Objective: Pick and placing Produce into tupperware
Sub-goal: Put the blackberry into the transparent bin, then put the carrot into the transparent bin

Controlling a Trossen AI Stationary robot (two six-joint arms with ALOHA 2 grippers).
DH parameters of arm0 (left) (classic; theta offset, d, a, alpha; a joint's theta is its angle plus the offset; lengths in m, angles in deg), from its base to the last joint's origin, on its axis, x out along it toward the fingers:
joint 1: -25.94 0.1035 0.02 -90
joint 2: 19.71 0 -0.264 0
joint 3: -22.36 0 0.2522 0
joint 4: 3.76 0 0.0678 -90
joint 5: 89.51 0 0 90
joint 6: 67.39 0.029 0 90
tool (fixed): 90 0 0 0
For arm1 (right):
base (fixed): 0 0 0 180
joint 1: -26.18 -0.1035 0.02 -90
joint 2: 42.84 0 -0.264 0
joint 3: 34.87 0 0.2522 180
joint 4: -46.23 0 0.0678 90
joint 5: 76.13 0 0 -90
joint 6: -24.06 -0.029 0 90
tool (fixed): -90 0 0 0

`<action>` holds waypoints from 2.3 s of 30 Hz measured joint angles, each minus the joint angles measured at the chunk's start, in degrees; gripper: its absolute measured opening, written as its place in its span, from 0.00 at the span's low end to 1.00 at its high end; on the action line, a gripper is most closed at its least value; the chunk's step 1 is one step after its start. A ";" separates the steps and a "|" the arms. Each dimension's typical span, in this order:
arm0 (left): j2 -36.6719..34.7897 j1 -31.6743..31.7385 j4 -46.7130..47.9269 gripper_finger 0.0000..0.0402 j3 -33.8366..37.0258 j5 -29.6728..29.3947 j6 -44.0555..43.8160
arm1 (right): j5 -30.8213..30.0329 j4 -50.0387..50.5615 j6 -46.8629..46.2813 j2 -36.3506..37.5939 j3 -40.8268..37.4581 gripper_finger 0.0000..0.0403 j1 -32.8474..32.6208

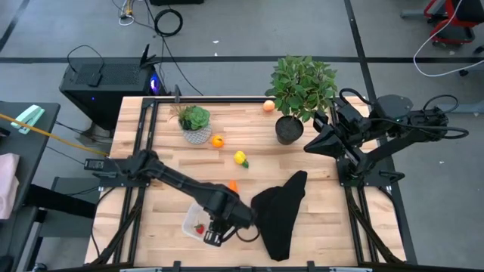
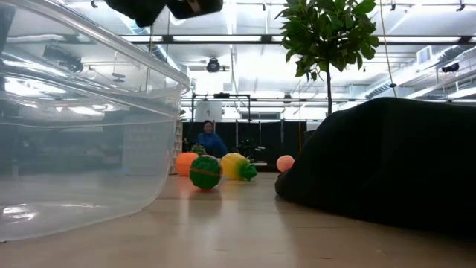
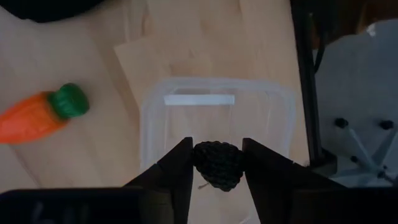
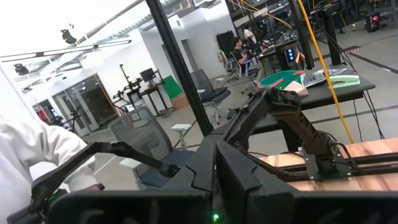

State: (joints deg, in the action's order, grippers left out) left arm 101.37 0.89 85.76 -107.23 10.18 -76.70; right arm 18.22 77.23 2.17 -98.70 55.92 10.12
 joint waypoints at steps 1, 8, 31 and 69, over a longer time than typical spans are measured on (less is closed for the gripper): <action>0.00 -0.21 -0.26 0.33 0.00 -0.40 -0.59 | 0.01 0.00 0.00 0.00 0.02 0.06 0.00; 0.41 -0.58 -0.87 0.32 0.00 -1.50 -1.00 | 0.01 -0.02 -0.50 0.00 0.01 0.06 0.01; 3.82 -0.52 -2.53 0.41 0.02 -2.42 2.50 | 0.04 -0.52 -2.17 0.02 0.00 0.06 0.02; -2.31 11.47 -92.39 0.26 1.80 -1.30 -4.10 | 0.47 0.39 -1.94 1.52 0.01 0.06 0.00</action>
State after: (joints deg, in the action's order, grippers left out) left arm 99.06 12.36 -6.62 -105.43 8.88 -80.80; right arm 18.69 77.62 0.23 -97.17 55.93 10.12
